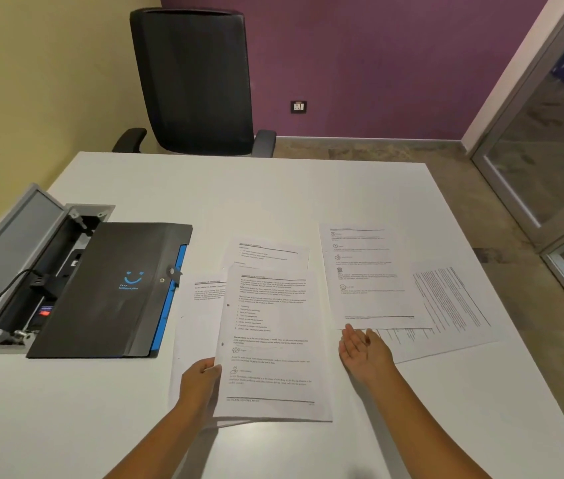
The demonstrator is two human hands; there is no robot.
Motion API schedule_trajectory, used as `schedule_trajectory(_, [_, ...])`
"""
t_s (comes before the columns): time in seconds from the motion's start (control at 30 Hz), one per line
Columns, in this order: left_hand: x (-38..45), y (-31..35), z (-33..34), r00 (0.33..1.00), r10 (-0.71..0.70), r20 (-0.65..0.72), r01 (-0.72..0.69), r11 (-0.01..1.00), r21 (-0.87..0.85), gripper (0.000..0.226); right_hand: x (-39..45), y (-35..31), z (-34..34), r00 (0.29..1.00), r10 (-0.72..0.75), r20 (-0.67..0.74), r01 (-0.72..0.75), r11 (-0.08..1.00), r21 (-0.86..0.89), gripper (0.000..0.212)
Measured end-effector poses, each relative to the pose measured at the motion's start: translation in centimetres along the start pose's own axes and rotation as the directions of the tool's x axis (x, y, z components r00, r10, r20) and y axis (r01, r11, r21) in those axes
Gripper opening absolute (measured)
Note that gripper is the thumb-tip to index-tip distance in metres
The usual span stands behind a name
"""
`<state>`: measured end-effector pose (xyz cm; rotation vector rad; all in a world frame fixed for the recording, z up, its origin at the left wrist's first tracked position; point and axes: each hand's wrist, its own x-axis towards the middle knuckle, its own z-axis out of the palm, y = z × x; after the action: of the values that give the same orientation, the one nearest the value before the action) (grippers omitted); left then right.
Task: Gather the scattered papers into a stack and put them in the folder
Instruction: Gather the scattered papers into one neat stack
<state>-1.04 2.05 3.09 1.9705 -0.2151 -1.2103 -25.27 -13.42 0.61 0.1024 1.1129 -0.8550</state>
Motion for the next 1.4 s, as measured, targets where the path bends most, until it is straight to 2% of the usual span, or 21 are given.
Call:
schedule_trajectory(0.17, [0.3, 0.3, -0.1, 1.000, -0.008, 0.005, 0.008, 1.000, 0.000, 0.012, 0.6, -0.3, 0.8, 1.000, -0.008, -0.025, 0.007, 0.999, -0.047, 0.018])
schedule_trajectory(0.33, [0.2, 0.3, 0.0, 1.000, -0.003, 0.004, 0.003, 1.000, -0.007, 0.013, 1.3, -0.8, 1.7, 0.996, -0.049, -0.079, 0.020, 0.941, -0.337, 0.025])
schedule_trajectory(0.4, [0.1, 0.1, 0.1, 1.000, -0.013, 0.001, 0.013, 1.000, 0.008, 0.014, 1.7, -1.2, 1.9, 0.992, -0.063, -0.108, 0.014, 0.915, -0.403, 0.025])
schedule_trajectory(0.53, [0.0, -0.4, 0.3, 0.998, -0.055, 0.016, 0.055, 0.998, 0.010, 0.014, 1.5, -1.8, 2.8, 0.992, -0.058, -0.111, 0.012, 0.926, -0.377, 0.020])
schedule_trajectory(0.63, [0.0, -0.6, 0.4, 0.996, -0.078, 0.033, 0.077, 0.997, 0.024, 0.013, 0.1, -1.1, 4.1, 1.000, -0.001, -0.026, -0.007, 0.958, -0.286, 0.015])
schedule_trajectory(0.7, [-0.1, -0.6, 0.6, 0.995, -0.086, 0.054, 0.085, 0.996, 0.025, 0.016, -1.2, 0.0, 4.5, 0.996, 0.075, 0.043, -0.059, 0.951, -0.303, 0.016])
schedule_trajectory(0.87, [-0.9, -0.4, 1.2, 0.988, -0.093, 0.121, 0.092, 0.996, 0.013, 0.014, -4.3, 4.2, 2.9, 0.962, 0.266, 0.054, -0.193, 0.809, -0.555, 0.020])
schedule_trajectory(1.0, [-1.0, 0.2, 1.5, 0.974, -0.078, 0.212, 0.094, 0.994, -0.065, 0.031, -5.6, 7.7, 0.5, 0.940, 0.337, 0.048, -0.229, 0.730, -0.644, 0.022])
schedule_trajectory(1.17, [-1.2, 0.8, 2.1, 0.960, -0.045, 0.276, 0.072, 0.993, -0.092, 0.038, -7.0, 10.1, -1.4, 0.916, 0.401, 0.029, -0.224, 0.569, -0.791, 0.026])
schedule_trajectory(1.3, [-1.5, 0.4, 2.6, 0.950, -0.050, 0.309, 0.088, 0.990, -0.112, 0.032, -7.8, 10.2, -1.4, 0.900, 0.434, 0.029, -0.189, 0.450, -0.873, 0.029])
schedule_trajectory(1.4, [-1.8, 0.3, 2.9, 0.951, -0.053, 0.303, 0.093, 0.988, -0.119, 0.024, -8.2, 9.5, -1.0, 0.882, 0.470, 0.042, -0.144, 0.353, -0.925, 0.041])
